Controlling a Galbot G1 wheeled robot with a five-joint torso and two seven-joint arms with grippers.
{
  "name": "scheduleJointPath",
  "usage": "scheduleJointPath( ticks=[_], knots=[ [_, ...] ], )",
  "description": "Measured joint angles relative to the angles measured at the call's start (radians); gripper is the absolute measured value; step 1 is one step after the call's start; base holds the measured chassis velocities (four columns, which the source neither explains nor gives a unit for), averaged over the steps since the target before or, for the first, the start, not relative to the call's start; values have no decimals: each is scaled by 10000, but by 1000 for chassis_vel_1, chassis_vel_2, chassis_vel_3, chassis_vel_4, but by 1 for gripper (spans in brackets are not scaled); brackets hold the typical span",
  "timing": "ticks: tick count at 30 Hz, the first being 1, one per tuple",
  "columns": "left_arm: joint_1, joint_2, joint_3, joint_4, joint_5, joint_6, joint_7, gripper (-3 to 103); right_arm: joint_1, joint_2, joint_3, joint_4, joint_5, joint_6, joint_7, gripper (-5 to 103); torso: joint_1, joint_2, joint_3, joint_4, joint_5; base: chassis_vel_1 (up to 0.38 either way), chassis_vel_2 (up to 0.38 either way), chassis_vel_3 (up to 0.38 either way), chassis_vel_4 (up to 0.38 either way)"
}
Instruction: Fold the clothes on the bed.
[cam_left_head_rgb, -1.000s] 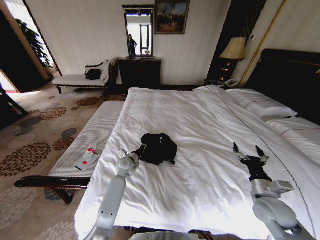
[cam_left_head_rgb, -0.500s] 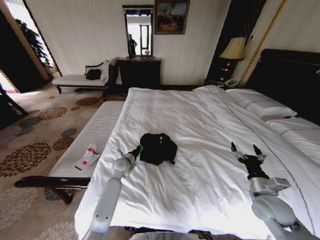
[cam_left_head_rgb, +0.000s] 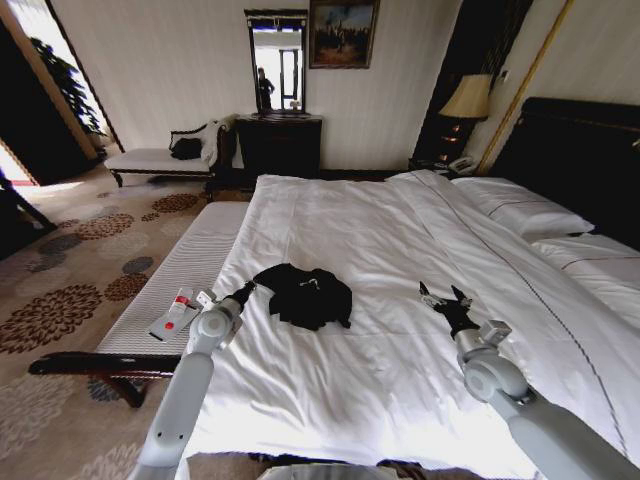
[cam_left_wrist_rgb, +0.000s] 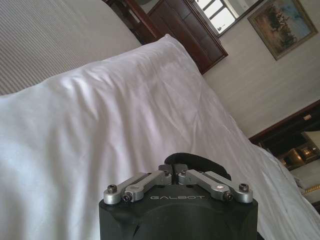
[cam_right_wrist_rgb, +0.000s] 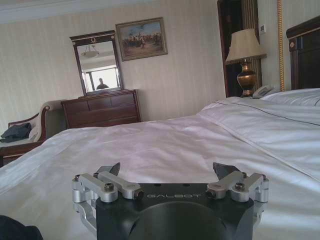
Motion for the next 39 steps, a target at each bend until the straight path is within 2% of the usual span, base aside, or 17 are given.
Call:
scheduleJointPath(
  ticks=[3,4,6,7,9,12,16,18,19,21,24,25,27,28,30,32,39],
  knots=[
    [208,156,-148,-37,58,0,43,1,623,113,-572,-250,145,-62,87,100,-1,1,-1,1,-4,0,0,0,0],
    [383,249,-253,-96,86,0,59,1,1418,304,-1303,-578,349,-184,242,100,0,0,0,2,1,0,0,0,0],
    [527,269,-327,-197,139,1,63,1,2192,504,-1993,-922,556,-357,459,100,0,0,0,3,-6,0,0,0,0],
    [527,269,-327,-197,139,1,63,1,2192,504,-1993,-922,556,-357,459,100,0,0,0,3,-6,0,0,0,0],
    [714,253,-434,-400,181,14,69,1,3118,743,-2875,-1358,821,-649,757,100,1,0,0,-2,2,0,0,0,0],
    [863,253,-516,-519,210,24,77,1,3773,854,-3404,-1639,1025,-854,941,100,1,0,0,-2,0,0,0,0,0],
    [1080,245,-565,-600,413,26,116,1,5680,927,-4805,-2275,2004,-1682,1166,100,0,0,-1,2,-4,0,0,0,0],
    [1083,215,-556,-612,443,26,120,1,5987,897,-5083,-2359,2355,-1935,1160,100,0,1,-2,8,-6,0,0,0,0],
    [1083,163,-534,-624,489,26,120,1,6474,799,-5484,-2473,2961,-2418,1040,100,1,-1,1,2,6,0,0,0,0],
    [1076,53,-474,-649,579,25,123,1,7332,602,-6014,-2697,3703,-3179,380,100,1,0,-1,0,-4,0,0,0,0],
    [1074,-29,-417,-673,647,26,134,1,8177,548,-6641,-3118,4192,-3836,-410,100,0,0,0,-11,4,0,0,0,0],
    [1074,-54,-398,-686,670,26,140,1,8489,567,-6808,-3257,4314,-4056,-555,100,0,-1,1,-10,9,0,0,0,0],
    [1080,-141,-347,-747,731,26,161,1,9833,842,-7385,-3896,5111,-5087,-883,100,-1,1,-2,-2,-8,0,0,0,0],
    [1080,-141,-347,-747,731,26,161,1,9833,842,-7385,-3896,5111,-5087,-883,100,-1,1,-2,-2,-8,0,0,0,0],
    [1085,-207,-338,-827,749,28,162,1,10582,1225,-7778,-4577,5504,-5698,-1145,100,1,0,-1,7,-2,0,0,0,0],
    [1115,-256,-337,-952,752,35,162,1,10984,1585,-8069,-5311,5535,-6009,-1477,100,1,0,0,6,-3,0,0,0,0],
    [1318,-176,-442,-1373,752,84,183,1,11002,2041,-8138,-6411,5289,-6431,-1781,100,1,0,0,-5,2,0,0,0,0]
  ],
)
